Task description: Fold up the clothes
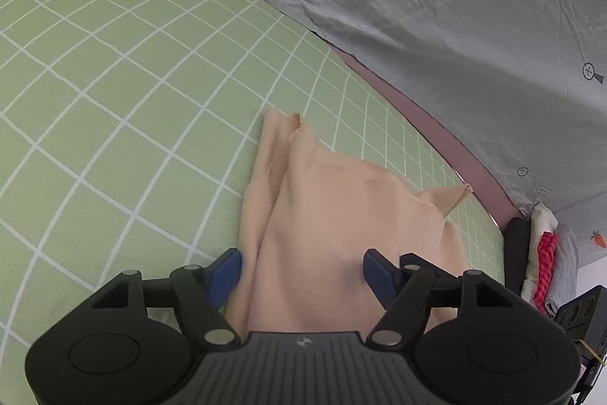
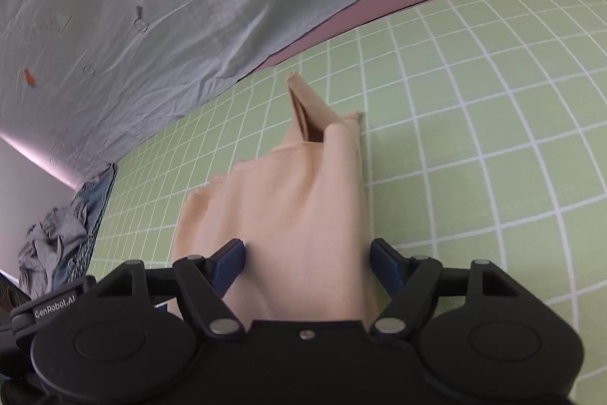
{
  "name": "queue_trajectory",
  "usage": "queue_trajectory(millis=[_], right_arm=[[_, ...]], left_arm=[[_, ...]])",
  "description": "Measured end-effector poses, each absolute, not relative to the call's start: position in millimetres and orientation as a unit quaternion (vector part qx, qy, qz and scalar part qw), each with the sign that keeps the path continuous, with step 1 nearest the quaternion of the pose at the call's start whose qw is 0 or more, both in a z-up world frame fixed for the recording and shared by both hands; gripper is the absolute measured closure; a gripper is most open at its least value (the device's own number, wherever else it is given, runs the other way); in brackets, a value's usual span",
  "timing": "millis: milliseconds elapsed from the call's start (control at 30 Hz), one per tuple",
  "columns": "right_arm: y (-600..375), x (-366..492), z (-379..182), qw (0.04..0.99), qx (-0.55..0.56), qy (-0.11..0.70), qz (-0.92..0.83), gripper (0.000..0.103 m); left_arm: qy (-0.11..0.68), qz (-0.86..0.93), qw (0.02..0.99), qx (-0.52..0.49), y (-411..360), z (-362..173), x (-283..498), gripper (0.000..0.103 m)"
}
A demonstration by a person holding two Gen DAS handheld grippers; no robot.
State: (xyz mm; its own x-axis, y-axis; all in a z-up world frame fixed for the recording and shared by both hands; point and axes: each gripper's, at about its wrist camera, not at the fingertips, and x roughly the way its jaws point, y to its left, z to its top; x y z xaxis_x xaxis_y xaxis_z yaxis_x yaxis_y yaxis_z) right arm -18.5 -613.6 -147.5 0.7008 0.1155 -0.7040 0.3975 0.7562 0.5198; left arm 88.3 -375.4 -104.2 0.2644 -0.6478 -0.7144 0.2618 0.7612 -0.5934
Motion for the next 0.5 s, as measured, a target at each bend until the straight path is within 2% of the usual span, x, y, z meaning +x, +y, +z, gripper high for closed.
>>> queue_trajectory(millis=[33,67,100,133,233,500], right_arm=[[-612.2,-16.9,-147.1,0.858,0.334,0.381,-0.080,0.035],[-611.7,-16.0,-146.6,0.857,0.333,0.385,-0.077,0.040],[-611.8,-15.7,-146.3,0.855,0.334,0.390,-0.072,0.056],[-611.6,-17.4,-145.3,0.855,0.336,0.390,-0.070,0.067],[-609.6,-28.3,-139.1,0.857,0.341,0.380,-0.073,0.076],[-614.9,-134.3,-99.5,0.856,0.376,0.319,-0.158,0.079]], left_arm=[[0.532,-0.294,0.771,-0.186,-375.4,-105.9,87.4,0.058],[0.534,-0.294,0.769,-0.191,-375.1,-107.6,86.5,0.066],[0.536,-0.294,0.766,-0.196,-374.8,-109.3,85.5,0.072],[0.536,-0.298,0.762,-0.206,-374.0,-110.1,84.0,0.078],[0.534,-0.314,0.761,-0.193,-380.3,-103.5,73.8,0.081],[0.545,-0.407,0.717,-0.152,-422.8,-78.7,13.1,0.081]])
